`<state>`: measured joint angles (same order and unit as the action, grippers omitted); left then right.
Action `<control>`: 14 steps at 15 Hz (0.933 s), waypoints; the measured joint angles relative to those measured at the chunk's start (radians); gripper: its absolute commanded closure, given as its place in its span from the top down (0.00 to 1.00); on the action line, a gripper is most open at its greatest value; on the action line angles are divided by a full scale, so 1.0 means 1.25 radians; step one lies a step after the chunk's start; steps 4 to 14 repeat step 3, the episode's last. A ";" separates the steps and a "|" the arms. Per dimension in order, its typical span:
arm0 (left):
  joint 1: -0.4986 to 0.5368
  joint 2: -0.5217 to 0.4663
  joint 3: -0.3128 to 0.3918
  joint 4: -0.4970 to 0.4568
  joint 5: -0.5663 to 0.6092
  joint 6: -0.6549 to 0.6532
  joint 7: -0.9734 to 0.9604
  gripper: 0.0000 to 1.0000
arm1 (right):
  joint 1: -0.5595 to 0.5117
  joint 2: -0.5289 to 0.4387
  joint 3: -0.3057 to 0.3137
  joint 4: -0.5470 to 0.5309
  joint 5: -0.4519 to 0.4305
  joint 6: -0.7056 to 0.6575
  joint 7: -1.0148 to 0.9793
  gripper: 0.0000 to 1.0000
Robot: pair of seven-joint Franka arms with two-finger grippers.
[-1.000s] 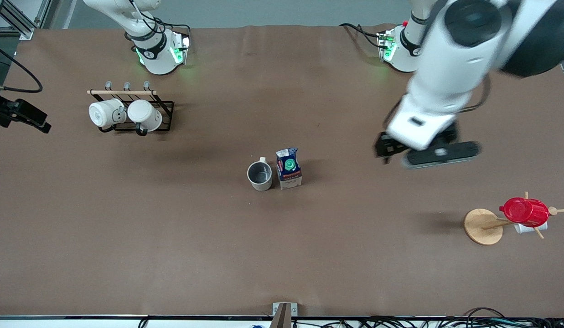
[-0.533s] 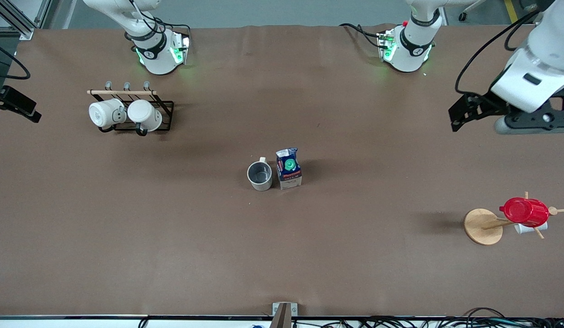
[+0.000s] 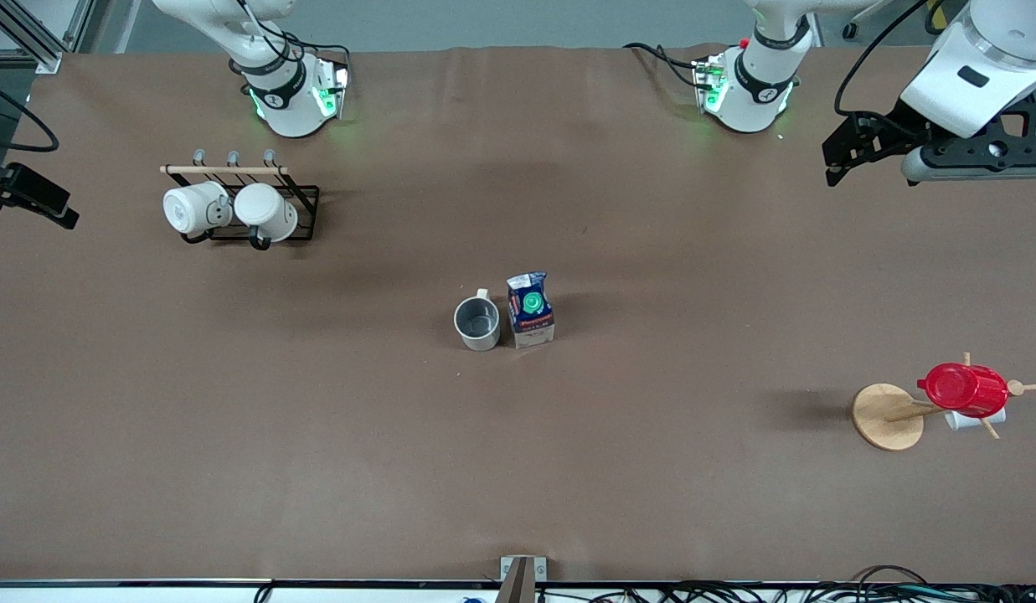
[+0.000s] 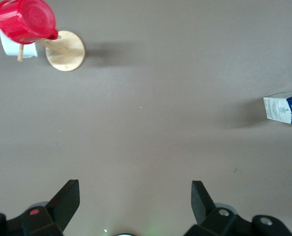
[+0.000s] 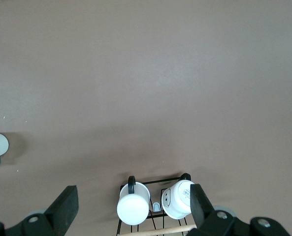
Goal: Place cup and milk on table
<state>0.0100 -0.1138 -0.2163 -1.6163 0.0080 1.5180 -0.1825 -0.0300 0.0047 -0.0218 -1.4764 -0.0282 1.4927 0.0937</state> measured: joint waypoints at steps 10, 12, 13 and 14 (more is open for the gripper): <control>0.000 -0.005 0.049 0.000 -0.003 -0.009 0.053 1.00 | 0.000 0.000 -0.003 0.000 0.013 -0.003 -0.013 1.00; 0.000 -0.005 0.049 0.000 -0.003 -0.009 0.053 1.00 | 0.000 0.000 -0.003 0.000 0.013 -0.003 -0.013 1.00; 0.000 -0.005 0.049 0.000 -0.003 -0.009 0.053 1.00 | 0.000 0.000 -0.003 0.000 0.013 -0.003 -0.013 1.00; 0.000 -0.005 0.049 0.000 -0.003 -0.009 0.053 1.00 | 0.000 0.000 -0.003 0.000 0.013 -0.003 -0.013 1.00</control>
